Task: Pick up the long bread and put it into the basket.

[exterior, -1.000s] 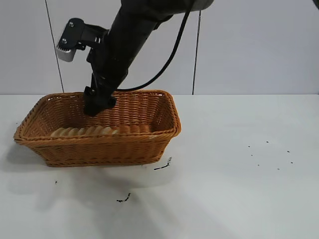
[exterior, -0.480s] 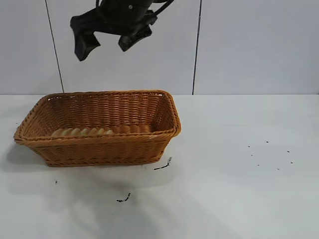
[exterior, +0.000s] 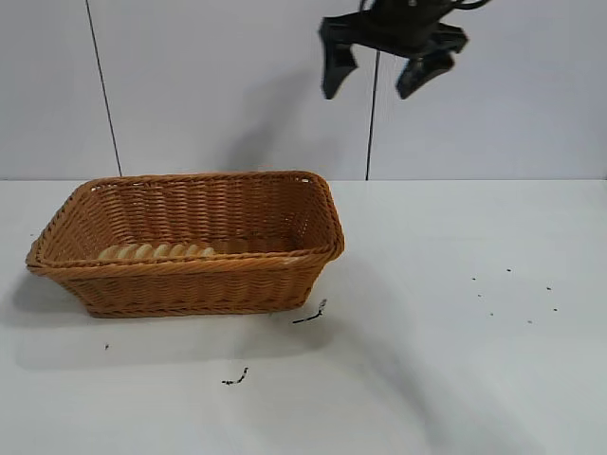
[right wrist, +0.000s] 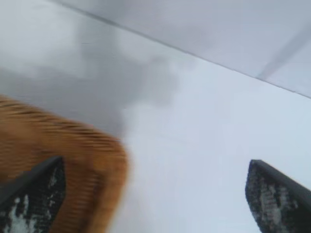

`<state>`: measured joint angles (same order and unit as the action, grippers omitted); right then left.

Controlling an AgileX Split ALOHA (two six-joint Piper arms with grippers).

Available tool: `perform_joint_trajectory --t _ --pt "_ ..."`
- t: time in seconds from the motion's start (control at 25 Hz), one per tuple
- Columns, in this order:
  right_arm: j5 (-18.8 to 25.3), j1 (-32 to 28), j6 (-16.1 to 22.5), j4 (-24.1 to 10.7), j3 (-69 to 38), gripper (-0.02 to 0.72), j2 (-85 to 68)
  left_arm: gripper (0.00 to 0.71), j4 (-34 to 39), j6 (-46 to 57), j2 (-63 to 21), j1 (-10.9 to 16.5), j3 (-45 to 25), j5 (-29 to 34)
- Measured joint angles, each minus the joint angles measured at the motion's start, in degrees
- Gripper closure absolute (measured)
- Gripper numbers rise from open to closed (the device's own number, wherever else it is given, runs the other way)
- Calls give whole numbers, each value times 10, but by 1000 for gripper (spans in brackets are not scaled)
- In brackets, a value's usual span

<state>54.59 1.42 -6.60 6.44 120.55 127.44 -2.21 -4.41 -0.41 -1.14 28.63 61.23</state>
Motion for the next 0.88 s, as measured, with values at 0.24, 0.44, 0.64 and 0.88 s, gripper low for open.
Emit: perform_joint_trajectory --t 0.24,0.44,0.64,0.88 --pt "57 -11 -1 1 0 14 -2 18 0 0 0 0 0 0" --pt "129 -7 -5 1 0 14 -12 18 0 0 0 0 0 0" --pt "148 -7 -1 0 -7 14 -40 18 0 0 0 0 0 0" --pt "148 -7 4 1 -117 14 -142 18 0 0 0 0 0 0"
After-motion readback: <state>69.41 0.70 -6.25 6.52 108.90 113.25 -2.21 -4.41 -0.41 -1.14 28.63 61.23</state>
